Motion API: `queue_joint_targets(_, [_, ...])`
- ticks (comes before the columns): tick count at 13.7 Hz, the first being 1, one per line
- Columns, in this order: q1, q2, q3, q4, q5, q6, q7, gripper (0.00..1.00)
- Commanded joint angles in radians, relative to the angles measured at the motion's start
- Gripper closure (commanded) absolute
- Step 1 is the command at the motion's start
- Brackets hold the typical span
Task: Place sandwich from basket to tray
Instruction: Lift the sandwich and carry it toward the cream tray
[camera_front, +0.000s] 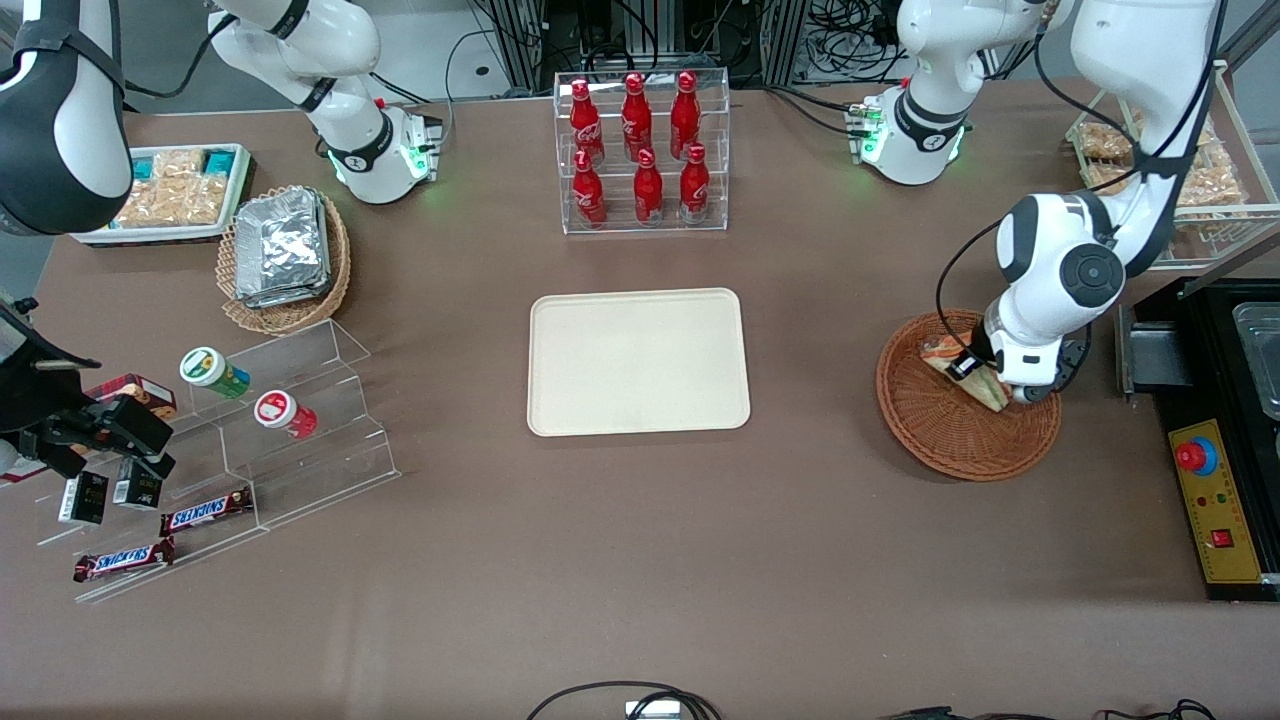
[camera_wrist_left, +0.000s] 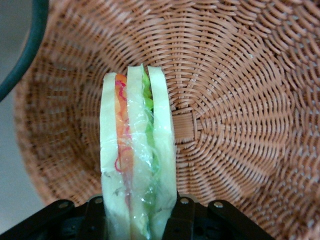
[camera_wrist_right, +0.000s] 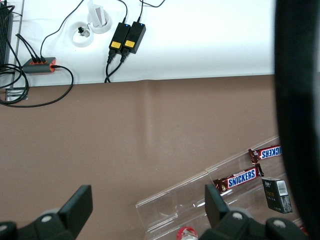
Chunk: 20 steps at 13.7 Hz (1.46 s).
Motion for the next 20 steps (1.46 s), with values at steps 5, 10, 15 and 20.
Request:
queue_joint_targets(5, [-0.019, -0.110, -0.153, 0.300, 0.011, -0.425, 0.175, 1.00])
queue_joint_targets(10, [-0.021, -0.070, -0.392, 0.358, 0.015, -0.390, 0.201, 1.00])
queue_joint_targets(15, [-0.082, -0.016, -0.525, 0.363, 0.018, -0.371, 0.127, 1.00])
queue_joint_targets(20, [-0.136, 0.100, -0.569, 0.363, 0.040, -0.280, 0.121, 1.00])
